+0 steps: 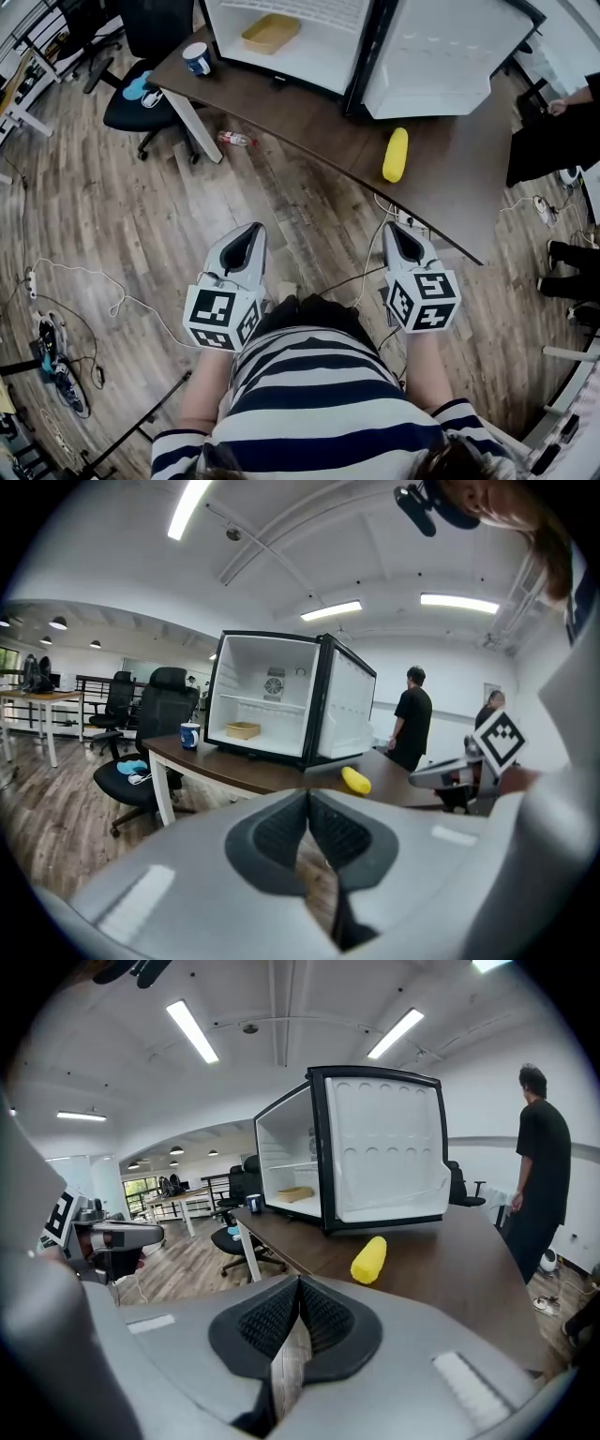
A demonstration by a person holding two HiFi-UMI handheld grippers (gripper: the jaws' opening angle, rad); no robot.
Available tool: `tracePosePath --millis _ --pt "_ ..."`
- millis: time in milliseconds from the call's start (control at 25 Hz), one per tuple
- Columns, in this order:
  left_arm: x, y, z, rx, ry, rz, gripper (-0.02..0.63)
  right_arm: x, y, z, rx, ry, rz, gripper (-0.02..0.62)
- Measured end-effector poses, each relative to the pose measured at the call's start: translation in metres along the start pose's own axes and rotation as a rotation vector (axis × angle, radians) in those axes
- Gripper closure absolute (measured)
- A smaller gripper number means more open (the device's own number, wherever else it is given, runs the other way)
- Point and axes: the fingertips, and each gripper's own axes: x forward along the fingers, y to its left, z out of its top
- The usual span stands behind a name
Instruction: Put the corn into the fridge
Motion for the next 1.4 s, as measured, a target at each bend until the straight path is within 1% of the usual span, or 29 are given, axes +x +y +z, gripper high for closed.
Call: tracePosePath --millis 80,200,320,400,520,680,800,1040,1200,1400 --pt "0.002 0.014 0.0 0.005 0.01 -0.012 0.606 0.013 0.007 0.007 0.001 -0.002 -0.014 0.596" --pt "0.005 0.035 -0.002 0.014 0.026 -0.028 0.606 0.025 0.014 0.013 0.013 -0.007 -0.043 0.567" --pt "0.014 0.054 0.001 0.002 0.03 -0.039 0.606 0.036 0.015 0.016 0.022 -0.004 -0.072 0.543" --pt "0.021 0.059 0.001 -0.012 0.031 -0.053 0.606 0.042 0.014 0.017 0.032 0.008 -0.082 0.534" --pt "0.03 0.057 0.0 -0.012 0.033 -0.077 0.606 0.046 0.008 0.015 0.049 0.024 -0.104 0.52" --pt "0.047 0.061 0.004 -0.019 0.026 -0.091 0.606 0.057 -0.005 0.021 0.052 0.025 -0.146 0.494" --pt "0.063 0.061 0.001 -0.028 0.04 -0.104 0.606 0.067 -0.015 0.022 0.067 0.025 -0.161 0.483" --pt "0.102 0.049 0.011 -0.016 0.053 -0.126 0.606 0.091 -0.048 0.026 0.107 0.029 -0.2 0.457" --pt "0.13 0.042 0.016 0.002 0.079 -0.155 0.606 0.107 -0.07 0.026 0.138 0.035 -0.233 0.423" --pt "0.171 0.028 0.017 0.023 0.119 -0.203 0.606 0.128 -0.099 0.024 0.177 0.053 -0.263 0.396"
